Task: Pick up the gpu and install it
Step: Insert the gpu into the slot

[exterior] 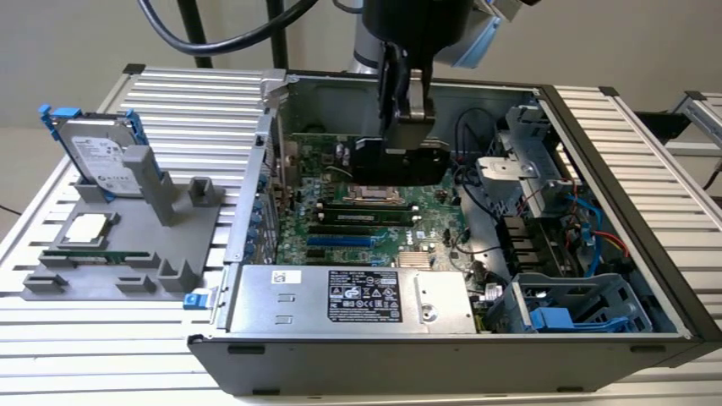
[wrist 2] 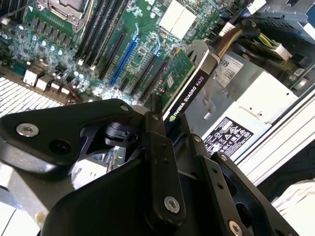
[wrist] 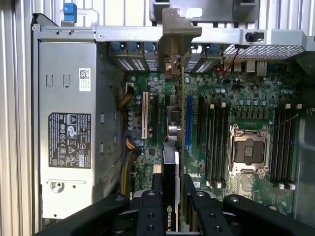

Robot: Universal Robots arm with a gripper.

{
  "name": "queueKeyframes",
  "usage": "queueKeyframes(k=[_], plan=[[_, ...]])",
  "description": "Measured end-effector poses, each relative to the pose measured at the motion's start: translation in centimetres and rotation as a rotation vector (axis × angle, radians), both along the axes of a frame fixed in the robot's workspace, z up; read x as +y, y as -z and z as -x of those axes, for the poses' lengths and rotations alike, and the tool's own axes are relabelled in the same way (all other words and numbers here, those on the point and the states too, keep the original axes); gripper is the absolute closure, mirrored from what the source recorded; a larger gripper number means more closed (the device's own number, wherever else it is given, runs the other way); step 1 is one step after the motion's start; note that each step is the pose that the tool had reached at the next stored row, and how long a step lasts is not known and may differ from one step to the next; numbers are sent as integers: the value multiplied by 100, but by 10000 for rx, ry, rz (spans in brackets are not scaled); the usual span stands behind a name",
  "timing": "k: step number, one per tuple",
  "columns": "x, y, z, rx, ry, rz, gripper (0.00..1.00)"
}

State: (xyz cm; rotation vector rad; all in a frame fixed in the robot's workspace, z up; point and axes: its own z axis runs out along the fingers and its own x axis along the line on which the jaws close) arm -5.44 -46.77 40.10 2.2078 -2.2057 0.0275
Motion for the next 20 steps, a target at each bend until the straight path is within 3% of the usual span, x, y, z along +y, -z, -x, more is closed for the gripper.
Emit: queueKeyframes(k=[20], plan=[[0, 98, -13, -2, 0, 6, 100]])
